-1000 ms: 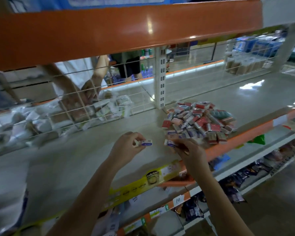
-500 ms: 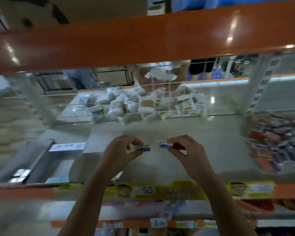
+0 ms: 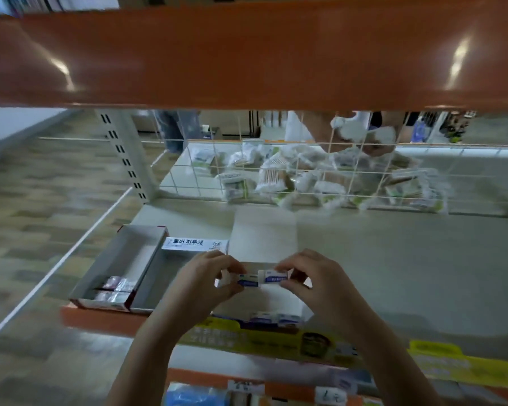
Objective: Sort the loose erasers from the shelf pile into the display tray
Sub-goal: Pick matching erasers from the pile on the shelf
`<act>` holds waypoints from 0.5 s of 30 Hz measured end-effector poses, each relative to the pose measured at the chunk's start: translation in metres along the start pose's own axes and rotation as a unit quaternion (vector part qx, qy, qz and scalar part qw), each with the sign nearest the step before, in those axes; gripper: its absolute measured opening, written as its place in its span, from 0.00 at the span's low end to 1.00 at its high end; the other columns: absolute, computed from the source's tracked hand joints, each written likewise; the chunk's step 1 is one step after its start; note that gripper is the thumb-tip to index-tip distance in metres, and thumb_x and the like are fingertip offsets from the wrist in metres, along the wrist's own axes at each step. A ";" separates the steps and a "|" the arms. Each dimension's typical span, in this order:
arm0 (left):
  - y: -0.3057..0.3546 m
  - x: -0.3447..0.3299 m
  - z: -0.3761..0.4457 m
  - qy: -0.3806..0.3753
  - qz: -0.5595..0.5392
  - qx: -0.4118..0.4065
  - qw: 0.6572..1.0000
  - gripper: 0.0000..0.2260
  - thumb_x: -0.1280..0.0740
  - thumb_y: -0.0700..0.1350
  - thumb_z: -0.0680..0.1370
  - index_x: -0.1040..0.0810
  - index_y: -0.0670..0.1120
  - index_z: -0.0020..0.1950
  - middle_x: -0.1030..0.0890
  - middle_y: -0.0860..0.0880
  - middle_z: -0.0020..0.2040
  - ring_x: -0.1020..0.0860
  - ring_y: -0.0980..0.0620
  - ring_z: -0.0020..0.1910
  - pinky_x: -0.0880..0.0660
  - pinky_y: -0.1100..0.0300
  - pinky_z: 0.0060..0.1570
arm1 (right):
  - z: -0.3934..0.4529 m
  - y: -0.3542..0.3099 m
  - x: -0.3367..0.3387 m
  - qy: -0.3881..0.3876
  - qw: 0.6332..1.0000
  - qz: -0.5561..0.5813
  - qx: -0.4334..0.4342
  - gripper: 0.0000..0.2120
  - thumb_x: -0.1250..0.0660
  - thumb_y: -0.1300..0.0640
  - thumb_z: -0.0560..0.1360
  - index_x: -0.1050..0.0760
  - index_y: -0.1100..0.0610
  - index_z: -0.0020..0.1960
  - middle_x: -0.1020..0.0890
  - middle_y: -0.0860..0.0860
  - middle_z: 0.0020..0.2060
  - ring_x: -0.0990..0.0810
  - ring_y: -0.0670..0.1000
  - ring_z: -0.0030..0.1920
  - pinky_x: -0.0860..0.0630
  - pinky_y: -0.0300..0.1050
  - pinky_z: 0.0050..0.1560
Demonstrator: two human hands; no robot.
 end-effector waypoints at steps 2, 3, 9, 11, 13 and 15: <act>-0.008 0.001 -0.002 -0.012 -0.001 -0.013 1.000 0.09 0.27 0.48 0.71 0.21 0.58 0.48 0.26 0.65 0.44 0.28 0.64 0.42 0.33 0.73 0.40 | 0.002 -0.006 -0.012 -0.022 1.000 -0.012 -0.002 0.10 0.31 0.57 0.74 0.21 0.54 0.55 0.23 0.46 0.46 0.23 0.43 0.42 0.28 0.32 0.47; -0.012 0.000 -0.003 -0.021 0.000 -0.015 1.000 0.09 0.27 0.48 0.71 0.21 0.58 0.49 0.26 0.64 0.45 0.28 0.64 0.43 0.33 0.73 0.40 | 0.003 -0.009 -0.018 -0.031 0.999 -0.017 -0.004 0.10 0.32 0.57 0.74 0.21 0.53 0.55 0.24 0.44 0.46 0.24 0.43 0.43 0.29 0.31 0.47; -0.026 0.002 -0.004 -0.034 -0.030 -0.038 0.998 0.09 0.28 0.48 0.71 0.22 0.59 0.48 0.26 0.65 0.45 0.28 0.64 0.42 0.30 0.71 0.40 | 0.002 -0.012 -0.038 -0.067 0.996 -0.025 -0.046 0.08 0.33 0.55 0.75 0.23 0.50 0.54 0.28 0.37 0.44 0.27 0.37 0.43 0.33 0.26 0.47; -0.030 0.003 -0.005 -0.032 -0.037 -0.041 0.998 0.09 0.28 0.48 0.71 0.22 0.59 0.48 0.25 0.65 0.44 0.27 0.64 0.42 0.31 0.71 0.40 | 0.002 -0.012 -0.044 -0.080 0.995 -0.026 -0.056 0.08 0.33 0.55 0.75 0.22 0.51 0.54 0.29 0.35 0.44 0.28 0.36 0.43 0.33 0.26 0.48; -0.034 0.004 -0.006 -0.031 -0.040 -0.041 0.998 0.09 0.28 0.49 0.71 0.22 0.60 0.48 0.25 0.65 0.44 0.27 0.64 0.42 0.31 0.71 0.40 | 0.003 -0.014 -0.052 -0.093 0.993 -0.029 -0.062 0.09 0.33 0.55 0.75 0.22 0.51 0.55 0.28 0.36 0.44 0.27 0.37 0.44 0.32 0.26 0.48; -0.037 0.004 -0.006 -0.032 -0.041 -0.042 0.998 0.09 0.28 0.49 0.71 0.23 0.60 0.48 0.26 0.66 0.44 0.28 0.64 0.43 0.32 0.71 0.39 | 0.004 -0.017 -0.060 -0.107 0.992 -0.037 -0.060 0.09 0.34 0.55 0.76 0.23 0.50 0.56 0.26 0.39 0.48 0.28 0.38 0.47 0.33 0.27 0.47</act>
Point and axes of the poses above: each hand's wrist, its own z-axis towards the middle knuckle, its own x-axis out of the back of the hand, y = z × x, the point moved 9 cm from there along z, towards the middle knuckle
